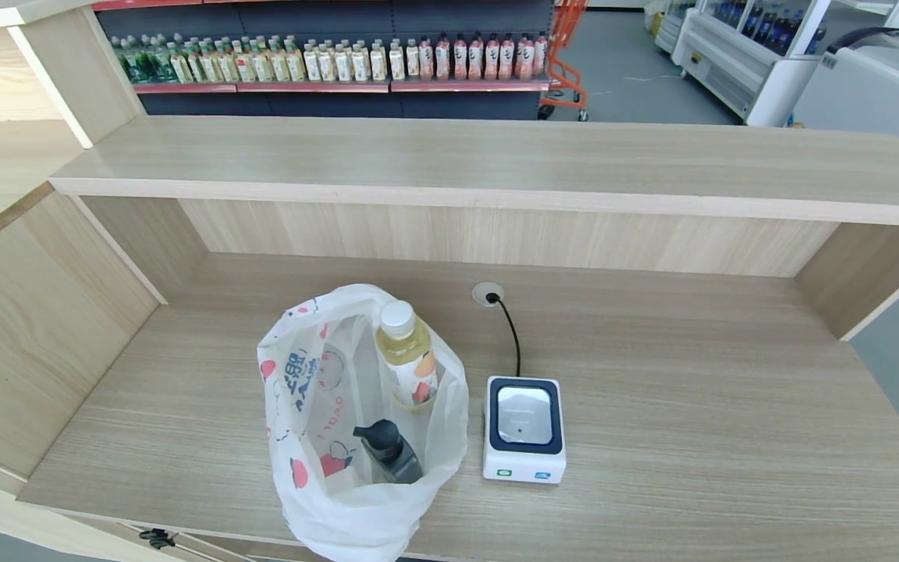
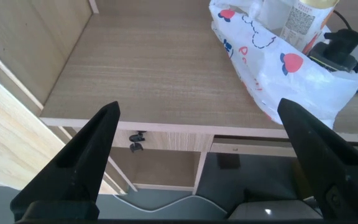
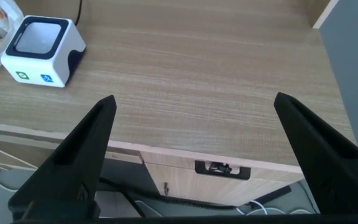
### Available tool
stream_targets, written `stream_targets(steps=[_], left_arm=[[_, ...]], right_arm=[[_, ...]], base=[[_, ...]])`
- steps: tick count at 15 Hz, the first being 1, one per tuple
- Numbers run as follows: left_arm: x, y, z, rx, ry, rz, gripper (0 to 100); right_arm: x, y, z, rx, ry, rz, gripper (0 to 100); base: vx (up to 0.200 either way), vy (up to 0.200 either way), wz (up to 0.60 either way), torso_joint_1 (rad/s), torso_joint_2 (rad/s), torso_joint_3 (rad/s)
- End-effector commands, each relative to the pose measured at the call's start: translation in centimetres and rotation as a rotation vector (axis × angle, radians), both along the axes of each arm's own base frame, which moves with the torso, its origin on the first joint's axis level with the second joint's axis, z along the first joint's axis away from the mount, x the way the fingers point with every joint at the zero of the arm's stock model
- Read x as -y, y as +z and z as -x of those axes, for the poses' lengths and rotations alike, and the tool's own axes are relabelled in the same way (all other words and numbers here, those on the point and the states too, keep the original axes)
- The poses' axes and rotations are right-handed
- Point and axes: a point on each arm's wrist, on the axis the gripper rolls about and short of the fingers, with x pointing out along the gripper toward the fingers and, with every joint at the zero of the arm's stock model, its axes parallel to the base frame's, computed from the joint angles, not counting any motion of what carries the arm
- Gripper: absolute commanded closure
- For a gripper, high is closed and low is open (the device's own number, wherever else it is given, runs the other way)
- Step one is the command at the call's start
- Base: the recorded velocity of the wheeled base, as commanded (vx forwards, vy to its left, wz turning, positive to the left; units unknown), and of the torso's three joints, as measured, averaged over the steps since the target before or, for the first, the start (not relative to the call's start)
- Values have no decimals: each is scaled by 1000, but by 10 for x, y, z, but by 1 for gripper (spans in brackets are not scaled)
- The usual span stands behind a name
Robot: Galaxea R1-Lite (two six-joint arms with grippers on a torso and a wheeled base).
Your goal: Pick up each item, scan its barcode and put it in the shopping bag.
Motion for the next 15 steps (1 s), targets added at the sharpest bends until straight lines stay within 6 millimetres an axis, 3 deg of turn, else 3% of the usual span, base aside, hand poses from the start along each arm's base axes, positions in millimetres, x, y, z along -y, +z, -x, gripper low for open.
stream_targets(steps=[1, 9, 10, 15], left_arm=[[0, 0, 0, 1, -1, 0, 0], [0, 0, 0, 1, -1, 0, 0], [0, 0, 0, 1, -1, 0, 0], [0, 0, 0, 1, -1, 0, 0]], right_arm=[[0, 0, 0, -1, 0, 0, 0], [0, 0, 0, -6, 0, -6, 0], [0, 0, 0, -6, 0, -1, 100], [0, 0, 0, -6, -2, -3, 100]], base=[[0, 0, 0, 0, 0, 0], [0, 0, 0, 0, 0, 0], [0, 0, 0, 0, 0, 0], [0, 0, 0, 0, 0, 0]])
